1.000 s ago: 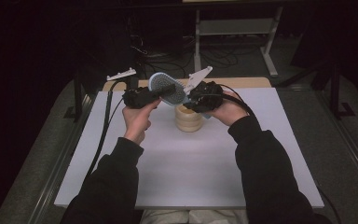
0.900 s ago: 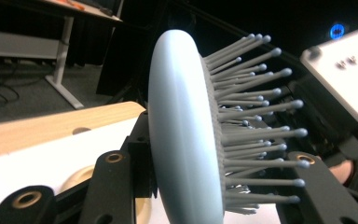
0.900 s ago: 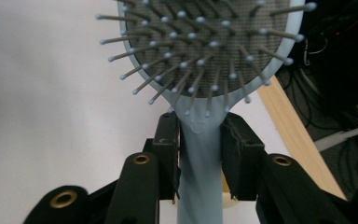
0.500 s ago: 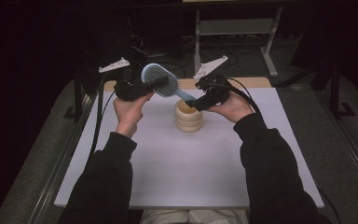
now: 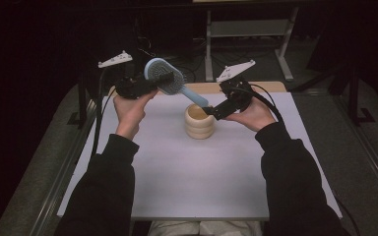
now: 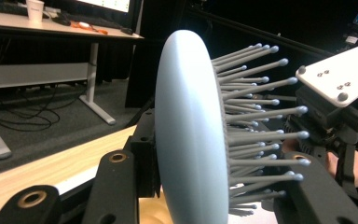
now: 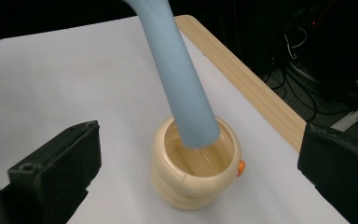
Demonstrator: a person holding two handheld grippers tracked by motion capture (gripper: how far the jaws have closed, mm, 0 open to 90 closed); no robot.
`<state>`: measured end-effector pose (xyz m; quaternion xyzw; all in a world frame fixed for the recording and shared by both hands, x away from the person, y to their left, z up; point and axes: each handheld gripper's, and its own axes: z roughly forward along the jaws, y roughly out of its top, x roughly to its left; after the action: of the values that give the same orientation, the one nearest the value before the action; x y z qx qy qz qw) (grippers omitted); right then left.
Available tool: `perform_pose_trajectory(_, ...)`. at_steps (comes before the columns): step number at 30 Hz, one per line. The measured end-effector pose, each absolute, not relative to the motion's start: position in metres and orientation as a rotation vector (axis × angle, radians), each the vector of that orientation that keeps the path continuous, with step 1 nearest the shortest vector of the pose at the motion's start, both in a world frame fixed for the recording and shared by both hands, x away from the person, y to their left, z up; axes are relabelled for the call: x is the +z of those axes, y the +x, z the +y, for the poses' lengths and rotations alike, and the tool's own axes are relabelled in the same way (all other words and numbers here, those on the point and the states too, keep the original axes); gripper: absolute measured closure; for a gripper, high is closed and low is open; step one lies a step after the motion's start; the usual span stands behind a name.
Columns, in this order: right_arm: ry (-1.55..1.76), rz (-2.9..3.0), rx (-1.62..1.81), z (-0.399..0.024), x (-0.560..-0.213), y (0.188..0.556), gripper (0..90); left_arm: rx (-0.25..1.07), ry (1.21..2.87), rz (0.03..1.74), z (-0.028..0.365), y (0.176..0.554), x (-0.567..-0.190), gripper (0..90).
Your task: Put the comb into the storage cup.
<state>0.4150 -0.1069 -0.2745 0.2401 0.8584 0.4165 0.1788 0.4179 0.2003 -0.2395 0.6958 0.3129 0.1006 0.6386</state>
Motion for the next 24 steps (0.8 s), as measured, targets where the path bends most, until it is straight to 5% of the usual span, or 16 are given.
perform_pose_trajectory(24, 0.826, 2.350, 1.295, -0.163, -0.317, 0.397, 0.0, 0.311, 1.715, 0.629, 0.189, 0.431, -0.204, 56.2)
